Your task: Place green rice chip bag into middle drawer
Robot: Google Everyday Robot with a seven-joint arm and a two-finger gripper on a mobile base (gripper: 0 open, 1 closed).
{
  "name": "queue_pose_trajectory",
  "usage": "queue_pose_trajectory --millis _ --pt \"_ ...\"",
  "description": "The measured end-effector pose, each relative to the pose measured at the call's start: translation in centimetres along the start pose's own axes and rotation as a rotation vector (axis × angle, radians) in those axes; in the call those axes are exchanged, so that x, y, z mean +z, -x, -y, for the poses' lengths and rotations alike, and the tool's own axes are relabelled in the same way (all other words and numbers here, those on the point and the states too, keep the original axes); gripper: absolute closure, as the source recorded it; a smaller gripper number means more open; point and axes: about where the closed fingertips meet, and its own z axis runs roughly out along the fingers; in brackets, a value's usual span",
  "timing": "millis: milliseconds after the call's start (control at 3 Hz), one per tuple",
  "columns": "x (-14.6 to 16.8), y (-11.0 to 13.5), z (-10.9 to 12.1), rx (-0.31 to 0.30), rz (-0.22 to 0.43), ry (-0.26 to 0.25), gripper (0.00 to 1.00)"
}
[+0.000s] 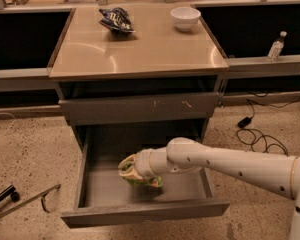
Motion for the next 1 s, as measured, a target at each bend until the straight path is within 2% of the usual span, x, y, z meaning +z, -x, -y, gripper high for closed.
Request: queue_pose_trajectory --millis 333,667,1000 --pt "4.2 -4.74 -0.41 0.064 -0.036 0.065 1.0" --pt "4.49 -4.95 -0.66 0.067 -0.036 0.069 0.99" --pt "4.49 -4.95 -0.67 0.067 -0.036 0.069 0.8"
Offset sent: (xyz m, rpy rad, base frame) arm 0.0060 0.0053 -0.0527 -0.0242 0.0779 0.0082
